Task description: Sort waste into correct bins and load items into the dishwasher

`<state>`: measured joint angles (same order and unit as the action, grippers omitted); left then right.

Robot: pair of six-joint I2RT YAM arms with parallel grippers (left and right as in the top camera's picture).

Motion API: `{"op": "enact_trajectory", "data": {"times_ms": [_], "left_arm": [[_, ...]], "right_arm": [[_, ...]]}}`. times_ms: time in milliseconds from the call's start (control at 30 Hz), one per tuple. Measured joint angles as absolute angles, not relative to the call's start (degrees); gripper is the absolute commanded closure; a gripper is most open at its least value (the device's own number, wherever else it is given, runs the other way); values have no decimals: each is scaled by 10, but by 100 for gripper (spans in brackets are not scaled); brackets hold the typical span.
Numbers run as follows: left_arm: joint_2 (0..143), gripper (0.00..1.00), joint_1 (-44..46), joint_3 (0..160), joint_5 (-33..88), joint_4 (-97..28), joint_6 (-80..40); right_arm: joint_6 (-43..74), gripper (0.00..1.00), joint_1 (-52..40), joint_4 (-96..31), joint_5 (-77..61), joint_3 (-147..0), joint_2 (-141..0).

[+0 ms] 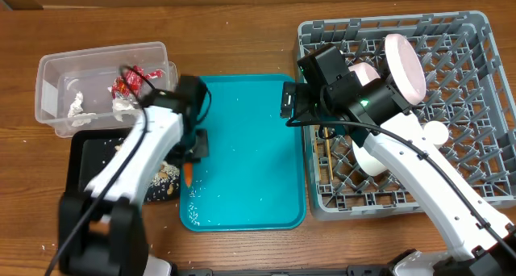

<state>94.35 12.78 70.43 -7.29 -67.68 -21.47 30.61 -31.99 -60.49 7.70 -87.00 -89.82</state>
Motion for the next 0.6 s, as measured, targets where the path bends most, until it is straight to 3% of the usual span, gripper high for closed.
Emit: {"op": "enact_trajectory", "data": {"times_ms": [200,400,467,600], "left_arm": [[845,76,110,742,-161,-762,-233],[840,78,12,686,-188,-728,-244],[845,72,-24,654,-178,-710,-245],[856,51,-66,640,-134,-704,-232]], "right_arm": [[306,0,-320,-605,77,-870,-898],[306,0,-320,-604,77,-870,-898],[306,0,-320,-605,77,-870,-898],[306,0,-320,-607,77,-870,-898]]}}
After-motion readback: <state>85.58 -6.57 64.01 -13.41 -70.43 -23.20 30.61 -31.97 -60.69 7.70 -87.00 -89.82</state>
